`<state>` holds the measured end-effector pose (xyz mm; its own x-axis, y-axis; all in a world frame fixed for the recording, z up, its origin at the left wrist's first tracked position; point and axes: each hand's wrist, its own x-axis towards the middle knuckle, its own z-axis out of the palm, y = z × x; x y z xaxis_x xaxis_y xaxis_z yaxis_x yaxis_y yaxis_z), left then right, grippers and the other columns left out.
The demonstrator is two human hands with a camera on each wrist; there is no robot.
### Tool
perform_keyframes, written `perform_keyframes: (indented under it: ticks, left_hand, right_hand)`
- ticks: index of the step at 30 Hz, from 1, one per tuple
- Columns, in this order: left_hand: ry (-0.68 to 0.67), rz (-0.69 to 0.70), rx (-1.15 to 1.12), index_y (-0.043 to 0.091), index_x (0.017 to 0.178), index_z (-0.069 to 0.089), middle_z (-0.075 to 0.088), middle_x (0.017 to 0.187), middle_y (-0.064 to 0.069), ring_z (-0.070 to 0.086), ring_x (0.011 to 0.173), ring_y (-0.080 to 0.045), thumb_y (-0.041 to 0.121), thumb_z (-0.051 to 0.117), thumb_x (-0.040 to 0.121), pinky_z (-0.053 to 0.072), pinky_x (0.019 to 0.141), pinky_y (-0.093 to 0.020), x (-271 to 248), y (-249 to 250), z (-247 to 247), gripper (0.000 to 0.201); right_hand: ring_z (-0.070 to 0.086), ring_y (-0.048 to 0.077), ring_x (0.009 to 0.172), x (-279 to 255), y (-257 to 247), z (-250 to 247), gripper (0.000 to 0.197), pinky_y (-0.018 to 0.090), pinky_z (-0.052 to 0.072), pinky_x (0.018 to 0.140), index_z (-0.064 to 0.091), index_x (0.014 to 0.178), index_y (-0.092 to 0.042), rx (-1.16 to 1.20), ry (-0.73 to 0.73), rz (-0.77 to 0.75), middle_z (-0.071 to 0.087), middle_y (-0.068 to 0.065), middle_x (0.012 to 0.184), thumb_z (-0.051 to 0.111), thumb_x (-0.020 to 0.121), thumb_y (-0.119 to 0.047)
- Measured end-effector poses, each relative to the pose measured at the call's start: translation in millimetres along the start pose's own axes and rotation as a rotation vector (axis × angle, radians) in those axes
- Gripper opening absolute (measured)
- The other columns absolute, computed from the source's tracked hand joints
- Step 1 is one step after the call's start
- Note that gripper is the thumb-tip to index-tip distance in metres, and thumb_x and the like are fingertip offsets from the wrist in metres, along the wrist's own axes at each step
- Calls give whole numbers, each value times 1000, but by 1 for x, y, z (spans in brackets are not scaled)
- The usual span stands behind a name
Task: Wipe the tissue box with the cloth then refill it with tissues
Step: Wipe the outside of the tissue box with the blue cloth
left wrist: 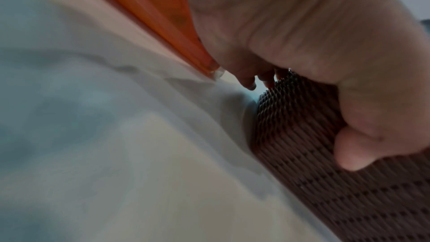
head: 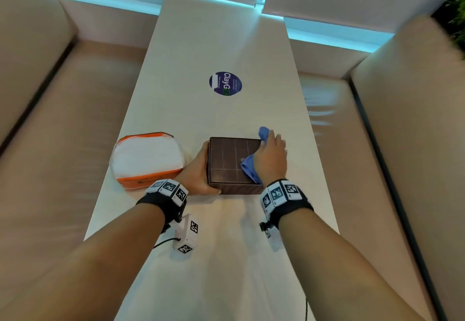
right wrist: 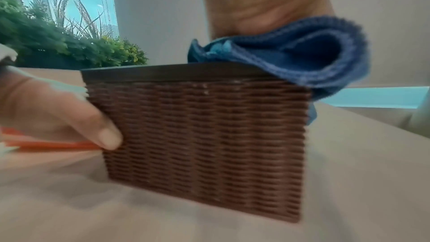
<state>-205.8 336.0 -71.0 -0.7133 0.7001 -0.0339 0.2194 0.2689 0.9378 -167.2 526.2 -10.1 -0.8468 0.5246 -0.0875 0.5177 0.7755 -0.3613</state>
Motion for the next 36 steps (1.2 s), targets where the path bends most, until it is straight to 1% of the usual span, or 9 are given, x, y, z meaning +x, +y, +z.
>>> perform_keyframes:
  ticks: [10, 14, 20, 24, 26, 28, 30, 32, 36]
  left_hand:
    - [42, 121, 106, 2, 145, 12, 17, 147, 2, 19, 136, 5, 76, 66, 55, 15, 108, -1, 1, 11, 1, 129]
    - [31, 71, -18, 22, 142, 14, 35, 142, 5, 39, 131, 3, 35, 86, 51, 37, 109, -22, 4, 7, -1, 117]
    - [10, 5, -4, 21, 144, 12, 42, 138, -4, 46, 129, -10, 31, 87, 50, 42, 105, -29, 4, 1, -1, 120]
    - [-16, -29, 46, 22, 138, 23, 42, 141, -2, 44, 131, -8, 31, 84, 57, 36, 104, -14, 4, -10, 2, 102]
    - [-50, 28, 208, 17, 138, 26, 36, 149, -7, 39, 137, -14, -6, 65, 74, 18, 106, -1, 1, 8, 20, 78]
    - [-193, -204, 571, 1, 143, 12, 21, 157, -13, 23, 144, -12, -43, 38, 65, -1, 109, -7, 5, 16, 23, 93]
    - [-67, -66, 193, 10, 139, 23, 36, 146, -9, 33, 137, 2, -1, 70, 76, 31, 114, -29, 6, 19, 23, 79]
    - [32, 30, -40, 25, 138, 22, 40, 142, -5, 42, 130, 0, 33, 86, 54, 42, 107, -40, 2, 10, -5, 106]
    - [-5, 4, -60, 25, 142, 12, 41, 139, -7, 47, 128, -8, 32, 86, 50, 42, 102, -20, 2, 9, -2, 118]
  right_hand:
    - [-5, 23, 149, -46, -57, 22, 52, 38, -4, 120, 9, 151, -14, -73, -278, -505, -1, 6, 161, 25, 103, -26]
    - [3, 23, 149, -16, -16, 5, 50, 40, 2, 120, 16, 151, -17, -43, -227, -482, 9, 5, 160, 28, 102, -23]
    - [5, 32, 147, -19, -4, 2, 53, 43, 10, 120, 10, 150, -9, -142, -73, -151, 9, 14, 159, 27, 102, -22]
    - [-6, 26, 148, -54, -26, 10, 52, 39, -4, 120, 9, 151, -13, -70, -261, -448, -4, 9, 160, 28, 103, -19]
    - [-5, 22, 149, -68, -33, 15, 52, 36, -5, 119, 12, 151, -16, -56, -314, -612, 0, 5, 161, 30, 102, -19]
    - [-2, 18, 149, -67, -33, 18, 51, 34, -5, 120, 15, 151, -17, -30, -320, -654, 4, 2, 161, 30, 102, -20]
    - [2, 19, 149, -55, -27, 17, 50, 36, -2, 120, 20, 150, -18, 26, -287, -603, 7, 2, 161, 33, 101, -16]
    - [6, 21, 149, -39, -15, 14, 52, 37, 1, 120, 25, 149, -18, 75, -235, -508, 9, 4, 160, 37, 99, -9]
    - [6, 21, 149, -14, 5, 1, 57, 37, 8, 121, 23, 149, -19, 14, -158, -308, 9, 4, 160, 38, 96, -3]
